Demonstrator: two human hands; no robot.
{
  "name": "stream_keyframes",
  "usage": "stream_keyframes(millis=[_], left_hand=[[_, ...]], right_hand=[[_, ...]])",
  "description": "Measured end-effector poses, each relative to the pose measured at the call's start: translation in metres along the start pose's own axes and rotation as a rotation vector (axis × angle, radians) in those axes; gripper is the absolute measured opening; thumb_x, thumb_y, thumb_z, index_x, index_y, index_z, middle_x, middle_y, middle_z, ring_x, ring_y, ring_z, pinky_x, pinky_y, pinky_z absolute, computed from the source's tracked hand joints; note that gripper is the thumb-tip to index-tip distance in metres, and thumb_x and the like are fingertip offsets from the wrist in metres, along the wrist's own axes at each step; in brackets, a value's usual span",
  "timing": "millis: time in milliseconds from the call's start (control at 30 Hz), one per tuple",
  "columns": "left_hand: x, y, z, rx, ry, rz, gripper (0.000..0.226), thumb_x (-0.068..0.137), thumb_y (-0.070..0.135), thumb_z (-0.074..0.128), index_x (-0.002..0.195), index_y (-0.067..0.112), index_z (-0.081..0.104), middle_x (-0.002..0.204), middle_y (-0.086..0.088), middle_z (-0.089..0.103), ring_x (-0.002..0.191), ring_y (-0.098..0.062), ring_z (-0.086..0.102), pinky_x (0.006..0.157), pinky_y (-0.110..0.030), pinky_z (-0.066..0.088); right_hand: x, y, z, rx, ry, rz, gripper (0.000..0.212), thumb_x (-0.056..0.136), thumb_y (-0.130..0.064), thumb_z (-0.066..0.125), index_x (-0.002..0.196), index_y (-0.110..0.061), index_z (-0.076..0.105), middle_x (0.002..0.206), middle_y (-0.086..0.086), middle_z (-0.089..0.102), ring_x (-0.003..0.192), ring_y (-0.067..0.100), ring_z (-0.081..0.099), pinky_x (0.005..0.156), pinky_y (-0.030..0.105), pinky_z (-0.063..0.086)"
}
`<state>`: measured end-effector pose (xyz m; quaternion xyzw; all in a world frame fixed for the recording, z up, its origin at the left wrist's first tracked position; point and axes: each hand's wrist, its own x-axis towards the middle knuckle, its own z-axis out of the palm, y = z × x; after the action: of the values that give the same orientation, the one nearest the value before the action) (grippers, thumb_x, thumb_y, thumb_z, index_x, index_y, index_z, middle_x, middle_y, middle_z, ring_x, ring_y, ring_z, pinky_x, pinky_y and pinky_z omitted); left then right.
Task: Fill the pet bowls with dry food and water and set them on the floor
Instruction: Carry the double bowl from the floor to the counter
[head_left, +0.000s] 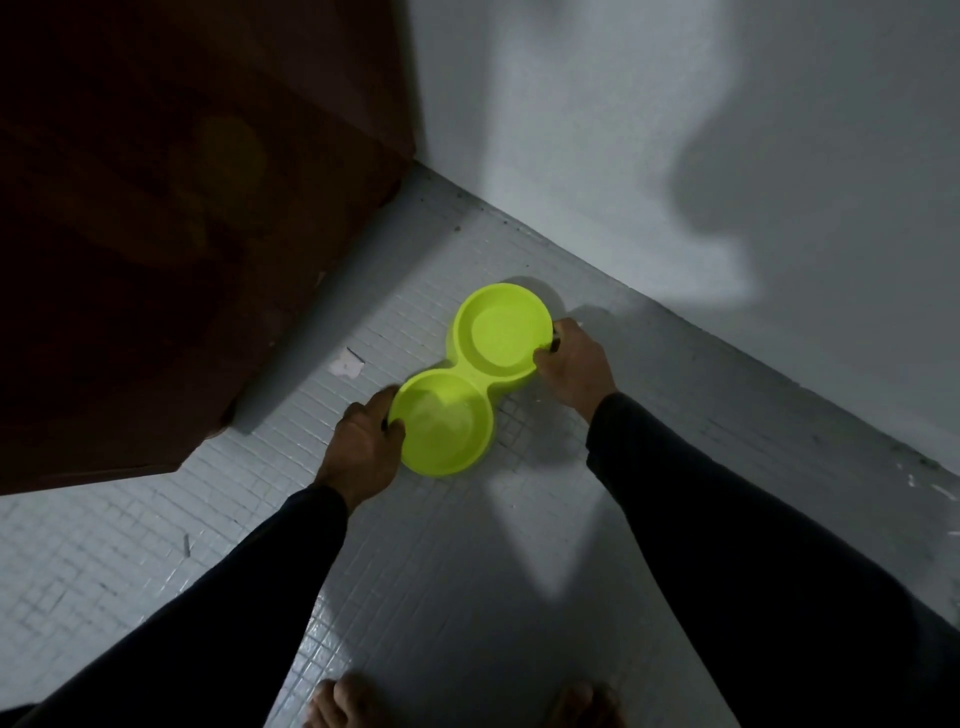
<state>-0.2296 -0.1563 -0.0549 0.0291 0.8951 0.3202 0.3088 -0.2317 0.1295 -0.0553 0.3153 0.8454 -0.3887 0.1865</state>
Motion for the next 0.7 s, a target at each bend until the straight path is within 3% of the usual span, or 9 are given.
stream_keyframes(millis=[67,133,200,267,333,400,500,600,700], left_hand=[[0.002,0.0,-0.001,-0.001,0.012,0.001,0.052,0.103,0.03,0.047,0.154,0.021,0.043,0.117,-0.024,0.055,0.107,-0.041,0.058,0.098,-0.046,0.049],[0.005,0.001,-0.004,0.005,0.016,0.011,0.049,0.107,0.022,0.046,0.156,0.026,0.04,0.113,-0.019,0.049,0.106,-0.04,0.057,0.1,-0.046,0.049],[0.008,0.002,-0.009,0.015,0.008,0.028,0.049,0.109,0.025,0.043,0.157,0.03,0.038,0.113,-0.016,0.044,0.104,-0.039,0.056,0.101,-0.047,0.049],[0.011,0.003,-0.016,-0.005,0.007,0.054,0.051,0.107,0.035,0.04,0.157,0.03,0.038,0.112,-0.014,0.04,0.099,-0.036,0.056,0.101,-0.043,0.048],[0.016,0.005,-0.021,0.01,0.022,0.076,0.052,0.105,0.038,0.038,0.157,0.028,0.038,0.109,-0.014,0.039,0.089,-0.027,0.052,0.101,-0.037,0.044],[0.02,0.008,-0.025,0.043,0.034,0.094,0.046,0.109,0.024,0.04,0.155,0.027,0.041,0.108,-0.013,0.038,0.079,-0.017,0.047,0.1,-0.035,0.043],[0.024,0.012,-0.029,0.05,0.023,0.121,0.045,0.109,0.016,0.04,0.153,0.026,0.046,0.108,-0.013,0.039,0.078,-0.014,0.045,0.095,-0.028,0.039],[0.029,0.013,-0.035,0.078,0.026,0.155,0.043,0.109,0.016,0.042,0.151,0.027,0.049,0.107,-0.016,0.043,0.085,-0.02,0.049,0.094,-0.028,0.039],[0.031,0.016,-0.039,0.073,0.026,0.19,0.043,0.11,0.019,0.043,0.152,0.026,0.048,0.107,-0.016,0.045,0.092,-0.02,0.049,0.097,-0.027,0.038]], right_hand=[[-0.004,0.002,0.0,0.081,0.02,0.041,0.044,0.086,-0.024,0.065,0.119,0.003,0.053,0.105,0.02,0.063,0.098,0.035,0.06,0.071,0.036,0.039],[-0.01,0.004,-0.001,0.171,0.03,0.095,0.043,0.085,-0.024,0.066,0.12,-0.002,0.052,0.107,0.016,0.061,0.098,0.031,0.06,0.072,0.034,0.042],[-0.011,0.01,0.0,0.26,0.03,0.123,0.056,0.073,-0.033,0.061,0.123,-0.01,0.051,0.109,0.014,0.061,0.101,0.036,0.064,0.08,0.048,0.055],[-0.006,0.029,0.007,0.337,0.007,0.095,0.075,0.061,-0.042,0.056,0.133,-0.02,0.05,0.12,0.015,0.062,0.107,0.041,0.064,0.088,0.06,0.055],[-0.003,0.05,0.016,0.43,-0.003,0.063,0.086,0.06,-0.045,0.057,0.143,-0.027,0.045,0.135,0.012,0.059,0.119,0.039,0.06,0.096,0.062,0.052],[-0.01,0.056,0.019,0.503,0.031,0.047,0.09,0.064,-0.041,0.058,0.149,-0.022,0.041,0.146,0.011,0.052,0.13,0.036,0.052,0.105,0.06,0.046],[-0.032,0.042,0.012,0.584,0.083,0.081,0.078,0.07,-0.031,0.056,0.148,-0.022,0.047,0.148,0.006,0.052,0.133,0.03,0.051,0.109,0.056,0.044],[-0.048,0.032,0.008,0.682,0.107,0.117,0.049,0.083,-0.047,0.065,0.13,-0.036,0.06,0.137,-0.004,0.061,0.125,0.02,0.057,0.107,0.053,0.048],[-0.058,0.027,0.007,0.72,0.179,0.104,0.031,0.095,-0.059,0.056,0.119,-0.04,0.065,0.128,-0.009,0.064,0.12,0.014,0.059,0.108,0.048,0.049]])
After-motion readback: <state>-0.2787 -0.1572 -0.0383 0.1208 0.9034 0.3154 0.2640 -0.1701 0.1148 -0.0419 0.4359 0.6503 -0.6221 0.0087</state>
